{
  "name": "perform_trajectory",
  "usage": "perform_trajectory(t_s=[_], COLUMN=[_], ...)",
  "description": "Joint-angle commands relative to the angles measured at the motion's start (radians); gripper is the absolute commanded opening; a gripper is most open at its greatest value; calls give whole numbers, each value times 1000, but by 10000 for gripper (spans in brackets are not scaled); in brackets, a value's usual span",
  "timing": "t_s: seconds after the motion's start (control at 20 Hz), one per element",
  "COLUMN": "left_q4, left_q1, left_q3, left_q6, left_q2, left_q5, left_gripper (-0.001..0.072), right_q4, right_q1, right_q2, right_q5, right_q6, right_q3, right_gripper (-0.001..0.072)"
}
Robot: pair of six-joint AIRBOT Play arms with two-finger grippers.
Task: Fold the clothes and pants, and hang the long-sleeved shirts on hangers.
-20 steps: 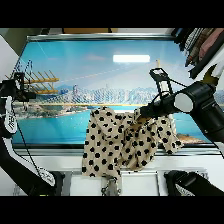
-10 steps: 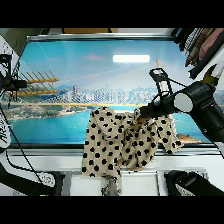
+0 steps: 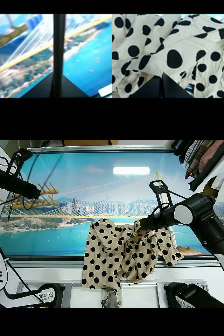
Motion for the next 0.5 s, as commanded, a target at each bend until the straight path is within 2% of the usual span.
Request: perform_trajectory(t_s=[0.0, 0.1, 0.25, 0.45], left_q4=[-357, -316, -134, -98], left_q1=[-20, -35, -104, -210], left_q3=[-12, -98, -264, -558], left_q6=[160, 153, 161, 275], left_q2=[64, 112, 195, 341], left_q5=[-281, -284, -258, -170], left_gripper=[10, 10, 9, 9], right_q4=[0, 1, 0, 0], right_q1=[1, 1, 1, 1], right_q2=[-1, -1, -2, -2], right_q5=[0, 0, 0, 0], right_q6=[0, 0, 0, 0], right_q3=[0, 0, 0, 0], right_gripper=[14, 14, 14, 14])
